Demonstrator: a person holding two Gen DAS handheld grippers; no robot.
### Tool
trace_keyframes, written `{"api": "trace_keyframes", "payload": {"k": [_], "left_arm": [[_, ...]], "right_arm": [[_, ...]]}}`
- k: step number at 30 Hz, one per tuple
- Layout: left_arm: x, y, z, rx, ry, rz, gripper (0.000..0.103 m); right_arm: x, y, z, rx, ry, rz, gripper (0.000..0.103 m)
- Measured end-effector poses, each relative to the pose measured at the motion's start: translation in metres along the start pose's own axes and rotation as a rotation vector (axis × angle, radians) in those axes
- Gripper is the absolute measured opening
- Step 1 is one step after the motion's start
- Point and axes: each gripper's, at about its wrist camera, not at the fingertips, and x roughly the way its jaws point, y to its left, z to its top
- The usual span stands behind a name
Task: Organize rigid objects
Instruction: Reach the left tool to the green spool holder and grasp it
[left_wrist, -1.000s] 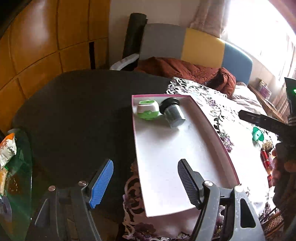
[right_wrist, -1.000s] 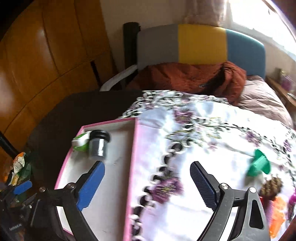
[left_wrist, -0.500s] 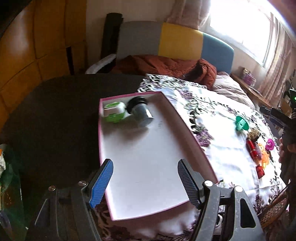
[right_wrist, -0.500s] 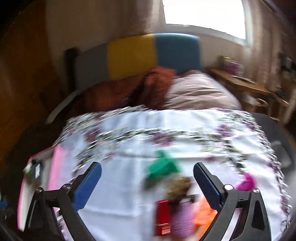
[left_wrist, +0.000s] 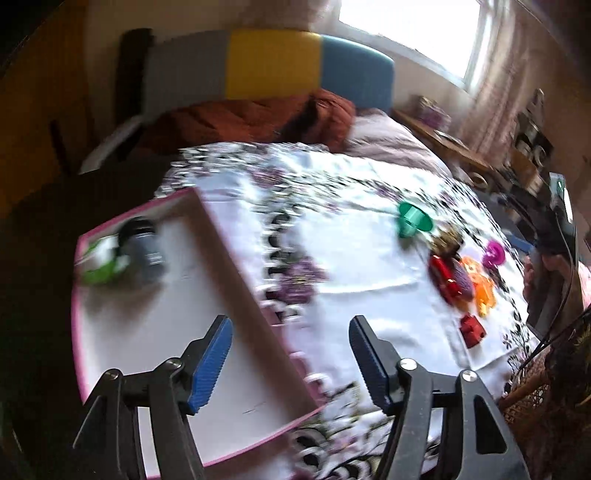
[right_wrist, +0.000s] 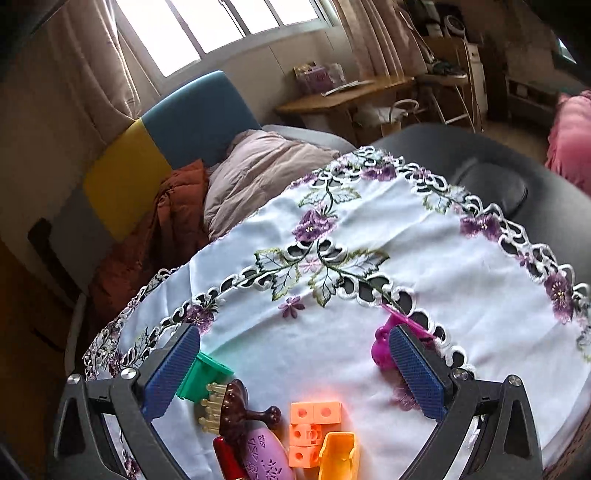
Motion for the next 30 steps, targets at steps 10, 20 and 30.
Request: {"api": "trace_keyframes", "payload": {"k": [10,20,30], "left_arm": [[0.056,-0.078,0.037,0.131,0.061,-0.129,0.063],[0.124,-0.119,0.099,0.250,0.093,-0.142,0.050],[0.182,-0.169,0.126,0.398,0.154,-0.171,0.050]], "right_arm": [[0.005,-0.012,-0.002,0.067,0.026,0.027,0.103],[0.009,-0.008,-0.002,0.075,0.055,0.076,0.103],[0.016,-0.007,-0.003,0.085,0.098,0.115,0.103]]}}
